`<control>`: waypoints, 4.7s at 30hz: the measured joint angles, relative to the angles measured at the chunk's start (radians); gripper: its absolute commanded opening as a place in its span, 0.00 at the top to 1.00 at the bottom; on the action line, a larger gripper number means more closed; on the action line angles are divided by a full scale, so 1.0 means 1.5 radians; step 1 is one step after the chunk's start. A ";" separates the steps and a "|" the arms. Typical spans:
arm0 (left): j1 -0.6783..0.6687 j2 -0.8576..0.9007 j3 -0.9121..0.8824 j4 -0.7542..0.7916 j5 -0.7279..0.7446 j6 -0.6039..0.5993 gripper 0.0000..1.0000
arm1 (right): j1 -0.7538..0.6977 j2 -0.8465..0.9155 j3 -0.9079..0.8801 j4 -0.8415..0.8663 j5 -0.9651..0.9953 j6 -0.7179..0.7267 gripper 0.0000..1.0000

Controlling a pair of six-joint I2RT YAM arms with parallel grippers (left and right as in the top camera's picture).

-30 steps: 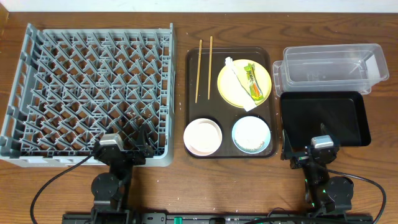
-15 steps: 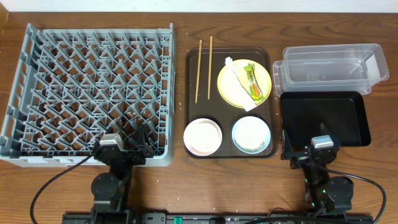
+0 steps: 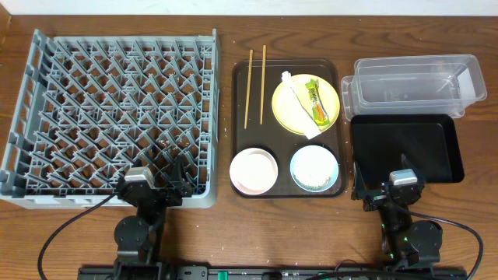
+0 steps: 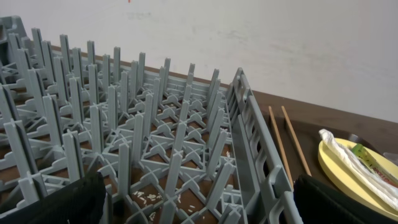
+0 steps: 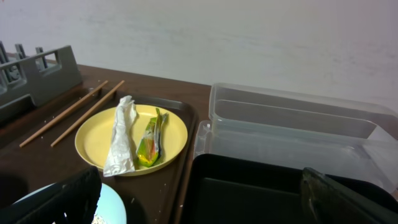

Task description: Sort waste into correct bins and load items into the dishwasher

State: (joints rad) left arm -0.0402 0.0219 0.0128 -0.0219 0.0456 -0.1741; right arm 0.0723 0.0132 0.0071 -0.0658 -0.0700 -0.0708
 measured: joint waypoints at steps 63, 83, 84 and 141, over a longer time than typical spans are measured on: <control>-0.001 0.628 0.736 -0.545 0.265 -0.039 0.02 | 0.224 1.217 0.936 -0.433 0.007 0.184 0.35; -0.001 0.628 0.736 -0.557 0.265 -0.039 0.02 | 0.204 1.278 0.936 -0.377 0.061 0.271 0.99; -0.001 0.628 0.736 -0.557 0.265 -0.039 0.02 | 0.194 1.246 0.936 -0.383 0.060 0.286 0.99; -0.001 0.629 0.736 -0.557 0.265 -0.039 0.02 | 0.223 1.327 0.936 -0.286 0.196 0.229 0.37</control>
State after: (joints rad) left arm -0.0414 0.9653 1.1164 -0.8574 0.4435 -0.2321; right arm 0.4065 2.0041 1.4113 -0.4950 0.2234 0.2726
